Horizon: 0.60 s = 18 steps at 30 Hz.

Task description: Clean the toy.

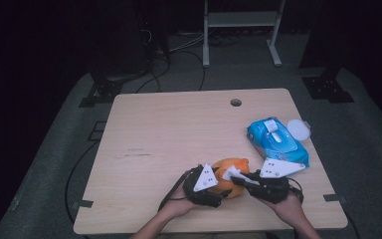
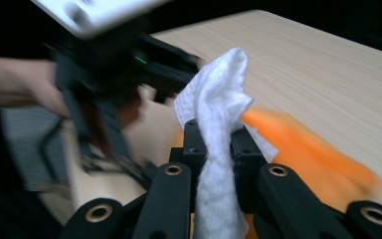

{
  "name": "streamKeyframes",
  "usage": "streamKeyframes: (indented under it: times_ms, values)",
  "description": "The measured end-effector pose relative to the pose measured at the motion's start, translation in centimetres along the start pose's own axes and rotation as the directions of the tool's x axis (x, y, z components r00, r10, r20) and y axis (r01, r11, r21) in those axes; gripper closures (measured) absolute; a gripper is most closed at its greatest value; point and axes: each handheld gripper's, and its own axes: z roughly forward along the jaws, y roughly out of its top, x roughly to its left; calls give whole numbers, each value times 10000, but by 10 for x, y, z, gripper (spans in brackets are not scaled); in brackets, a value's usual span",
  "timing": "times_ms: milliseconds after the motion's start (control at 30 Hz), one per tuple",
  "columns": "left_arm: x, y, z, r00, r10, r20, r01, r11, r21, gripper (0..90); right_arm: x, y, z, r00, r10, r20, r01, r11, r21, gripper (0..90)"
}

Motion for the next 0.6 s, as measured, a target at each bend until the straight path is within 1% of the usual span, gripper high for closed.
streamKeyframes:
  times_ms: [33, 67, 100, 133, 167, 200, 267, 300, 333, 367, 400, 467, 500, 567, 600]
  values:
    - [-3, 1, 1, 9998, 193, -84, -193, 9998, 15, 285, 4, 2, 3, 9998, -106, -193, 106, 9999, 0, 803]
    - [-5, 2, 1, 9991, 403, -106, -402, 9991, 95, 297, 9, 4, 5, 9992, -318, -234, 320, 9995, 69, 803]
    - [-5, 2, 1, 9991, 403, -106, -402, 9991, 95, 305, 12, 6, 8, 9986, -494, -189, 496, 9987, 108, 803]
    - [-7, 4, 1, 9981, 605, -94, -603, 9980, 213, 316, 13, 7, 8, 9984, -563, -104, 565, 9982, 188, 804]
    - [-7, 4, 1, 9981, 605, -94, -603, 9980, 213, 329, 13, 7, 8, 9984, -563, -104, 565, 9982, 188, 804]
    - [-3, 3, -1, 9996, 293, 14, -293, 9995, 64, 340, 7, 6, 5, 9991, -424, 19, 423, 9991, 65, 804]
    - [-1, 2, -2, 9999, 154, 2, -154, 9999, 49, 349, 0, 4, 1, 9995, -218, 244, 218, 9998, -11, 804]
    - [0, 2, -2, 9999, 161, -11, -161, 9999, 38, 352, -4, 2, -1, 9983, -196, 553, 198, 9998, -15, 804]
    - [1, 3, -3, 9998, 156, -81, -156, 9999, 18, 357, -8, 0, -3, 9970, -155, 752, 154, 9999, 23, 804]
    - [1, 3, -3, 9998, 156, -81, -156, 9999, 18, 361, -12, -2, -4, 9960, -12, 894, 7, 10000, 58, 804]
    - [4, 3, -6, 10000, 24, -78, -25, 10000, -14, 362, -16, -5, -6, 9945, 140, 1037, -146, 9999, 51, 804]
    - [8, 3, -9, 9998, -154, -128, 153, 9998, -106, 362, -20, -7, -7, 9933, 371, 1097, -375, 9993, 19, 804]
    - [10, 2, -10, 9996, -258, -113, 256, 9996, -155, 361, -20, -8, -7, 9927, 395, 1136, -400, 9992, 25, 803]
    - [9, 1, -9, 9996, -265, -11, 265, 9996, -79, 355, -18, -9, -4, 9931, 351, 1117, -361, 9993, 65, 803]
    - [9, 1, -9, 9997, -255, -6, 255, 9997, -65, 347, -18, -9, -3, 9934, 256, 1118, -277, 9995, 175, 803]
